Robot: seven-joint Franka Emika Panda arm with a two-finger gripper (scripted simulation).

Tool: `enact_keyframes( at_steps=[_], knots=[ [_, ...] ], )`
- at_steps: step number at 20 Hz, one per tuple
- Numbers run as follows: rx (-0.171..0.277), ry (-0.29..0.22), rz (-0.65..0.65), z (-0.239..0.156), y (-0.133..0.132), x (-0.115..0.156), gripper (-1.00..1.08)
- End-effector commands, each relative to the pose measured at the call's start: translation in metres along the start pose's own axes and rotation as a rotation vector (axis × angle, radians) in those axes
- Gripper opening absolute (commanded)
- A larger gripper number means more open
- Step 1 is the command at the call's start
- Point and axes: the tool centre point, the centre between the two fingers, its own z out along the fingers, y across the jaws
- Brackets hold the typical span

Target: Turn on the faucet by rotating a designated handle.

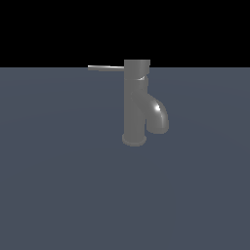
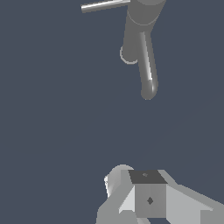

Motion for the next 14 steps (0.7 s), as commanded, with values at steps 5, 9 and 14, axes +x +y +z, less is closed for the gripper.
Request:
enact_keyframes(
  at_steps=[5,9,14],
  knots=[
    [0.0,0.0,0.009,0.001,-0.002,0.001,-1.0],
    [0.0,0.001,0.034,0.005,-0.007,0.005,-1.0],
    [0.001,0.003,0.091,0.013,-0.018,0.014,-1.0]
  ],
)
